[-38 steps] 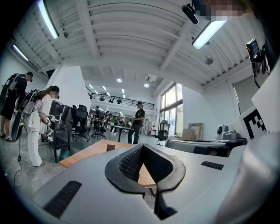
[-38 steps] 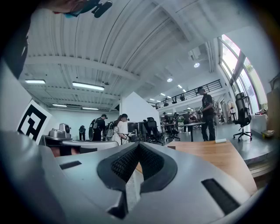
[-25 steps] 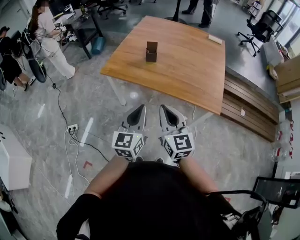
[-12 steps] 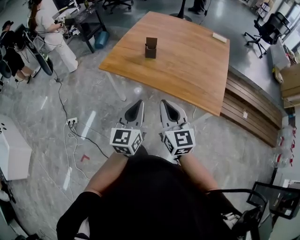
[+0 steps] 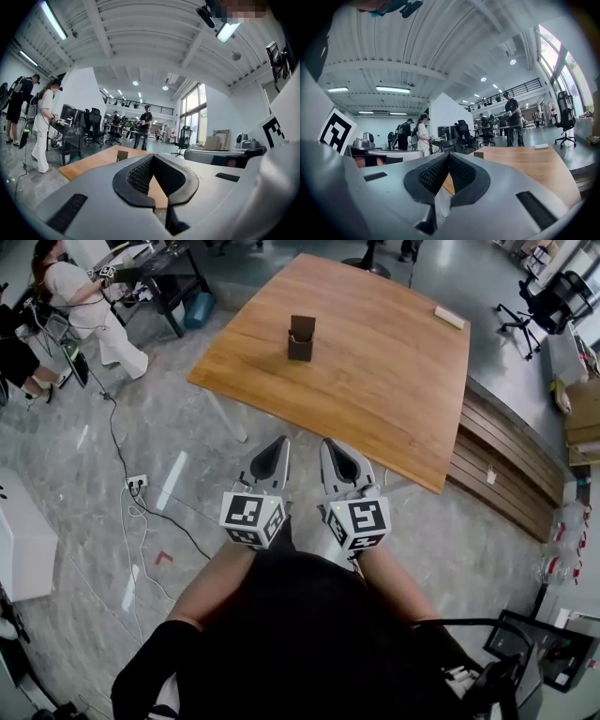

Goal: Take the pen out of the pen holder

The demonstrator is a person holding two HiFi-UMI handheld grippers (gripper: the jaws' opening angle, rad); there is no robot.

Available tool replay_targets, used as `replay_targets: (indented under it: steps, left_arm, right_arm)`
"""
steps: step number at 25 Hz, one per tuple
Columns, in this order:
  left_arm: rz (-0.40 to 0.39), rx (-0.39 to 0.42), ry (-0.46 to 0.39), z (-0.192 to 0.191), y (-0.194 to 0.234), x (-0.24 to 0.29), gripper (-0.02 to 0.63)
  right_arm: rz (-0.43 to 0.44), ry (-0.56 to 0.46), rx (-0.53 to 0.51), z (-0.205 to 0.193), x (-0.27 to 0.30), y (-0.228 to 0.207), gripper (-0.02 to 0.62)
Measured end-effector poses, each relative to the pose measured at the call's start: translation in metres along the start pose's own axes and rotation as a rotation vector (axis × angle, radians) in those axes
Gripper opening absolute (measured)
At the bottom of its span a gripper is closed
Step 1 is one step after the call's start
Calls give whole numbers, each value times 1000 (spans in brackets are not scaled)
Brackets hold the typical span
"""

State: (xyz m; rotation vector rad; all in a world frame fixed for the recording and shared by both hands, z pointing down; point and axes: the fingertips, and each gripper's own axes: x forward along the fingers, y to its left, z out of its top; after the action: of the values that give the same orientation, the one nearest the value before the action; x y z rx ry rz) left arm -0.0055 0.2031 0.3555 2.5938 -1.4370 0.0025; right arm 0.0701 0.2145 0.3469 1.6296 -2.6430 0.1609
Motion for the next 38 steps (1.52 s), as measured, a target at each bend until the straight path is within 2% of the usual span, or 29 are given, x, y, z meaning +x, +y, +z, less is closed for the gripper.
replay_targets:
  steps: [7,13,18,28,38]
  left_arm:
    - [-27,-27,32,-5,70,91,0]
    - [-67,-24,69,10,137,171,1]
    - [-91,-23,83,17,183,228,2]
    - [-110,-42,147,3,222,294,1]
    - [-50,-67,231,-31,253,340,1]
  right_arm:
    - [-7,40,12,-10,110,-31,14]
    - [-19,61,32,-2,216,-57,14]
    - [-56,72,46,-1,282,-83,14]
    - [-92,123,51,-12,350,-131,14]
    - [-40,222,55,-55,402,-158,14]
